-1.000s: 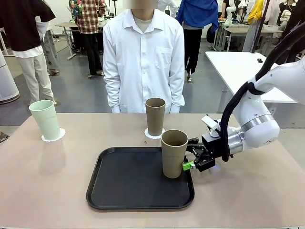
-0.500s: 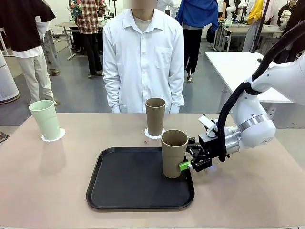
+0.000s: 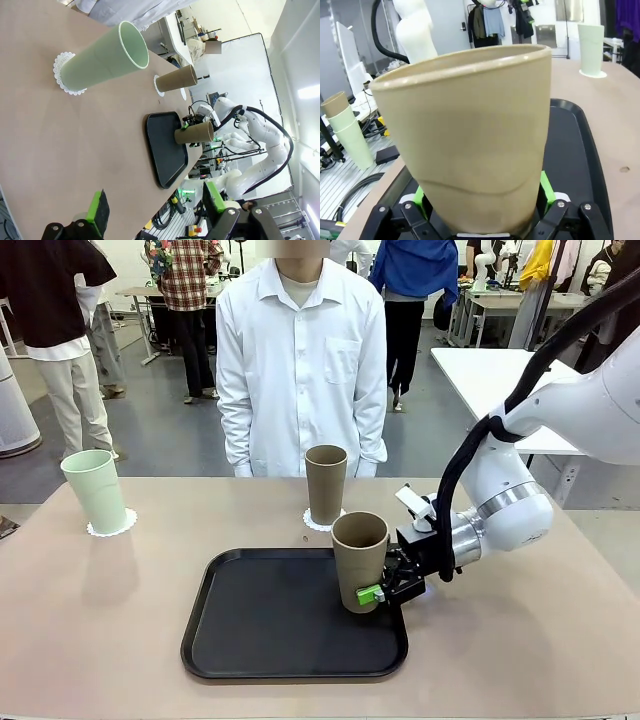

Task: Place coasters on the table and set cups on them.
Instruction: Take one Reusable plastic cup from the Flat Tray and place it on a coaster set by the human.

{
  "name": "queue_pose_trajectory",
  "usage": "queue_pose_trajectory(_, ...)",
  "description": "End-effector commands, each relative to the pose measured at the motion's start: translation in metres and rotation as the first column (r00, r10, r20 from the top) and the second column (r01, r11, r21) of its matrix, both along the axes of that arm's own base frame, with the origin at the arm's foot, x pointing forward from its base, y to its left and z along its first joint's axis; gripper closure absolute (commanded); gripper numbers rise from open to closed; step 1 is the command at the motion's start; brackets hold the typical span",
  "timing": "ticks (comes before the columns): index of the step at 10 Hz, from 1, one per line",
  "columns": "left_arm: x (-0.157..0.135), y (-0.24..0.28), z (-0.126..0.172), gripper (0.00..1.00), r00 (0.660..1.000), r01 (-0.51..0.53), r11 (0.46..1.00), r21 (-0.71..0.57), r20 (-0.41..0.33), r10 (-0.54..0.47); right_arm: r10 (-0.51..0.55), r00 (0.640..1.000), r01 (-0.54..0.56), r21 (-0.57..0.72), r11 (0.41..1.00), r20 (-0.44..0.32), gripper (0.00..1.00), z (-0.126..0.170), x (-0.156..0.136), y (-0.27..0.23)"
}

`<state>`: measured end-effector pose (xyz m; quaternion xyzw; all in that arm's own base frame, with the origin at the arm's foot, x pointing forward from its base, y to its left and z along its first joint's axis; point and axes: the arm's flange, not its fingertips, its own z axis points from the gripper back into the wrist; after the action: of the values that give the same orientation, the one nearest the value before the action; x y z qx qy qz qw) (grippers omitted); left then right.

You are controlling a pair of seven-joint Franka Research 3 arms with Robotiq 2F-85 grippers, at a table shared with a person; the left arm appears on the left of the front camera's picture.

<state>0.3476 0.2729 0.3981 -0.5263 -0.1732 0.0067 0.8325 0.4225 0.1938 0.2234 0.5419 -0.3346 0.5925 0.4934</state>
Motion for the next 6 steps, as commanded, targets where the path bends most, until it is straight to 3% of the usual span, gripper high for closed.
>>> queue_pose_trajectory(1,-0.002,0.001,0.002,0.0,1.0,0.004,1.0,-0.009,0.004,-0.004,0.031,0.997,-0.035,0.055,0.998,0.067,0.59,-0.005,0.004,0.001)
queue_pose_trajectory(2,-0.002,0.001,0.002,0.0,1.0,0.004,1.0,-0.009,0.004,-0.004,0.035,0.997,-0.039,0.053,0.998,0.072,0.59,-0.006,0.003,0.0)
queue_pose_trajectory(3,-0.002,0.001,0.002,0.0,1.0,0.004,1.0,-0.009,0.004,-0.004,0.033,0.997,-0.037,0.058,0.998,0.075,1.0,-0.006,0.003,-0.001)
queue_pose_trajectory(4,-0.002,0.001,0.002,0.0,1.0,0.004,1.0,-0.009,0.004,-0.004,0.025,0.996,-0.03,0.064,0.998,0.08,0.61,-0.004,0.003,-0.003)
queue_pose_trajectory(5,-0.002,0.001,0.002,0.0,1.0,0.004,1.0,-0.009,0.004,-0.004,0.0,0.997,-0.006,0.073,0.997,0.077,0.75,0.0,0.001,-0.007)
queue_pose_trajectory(6,-0.002,0.001,0.002,0.0,1.0,0.004,1.0,-0.009,0.004,-0.004,-0.088,0.996,0.087,0.051,0.995,0.028,1.0,0.008,-0.003,-0.011)
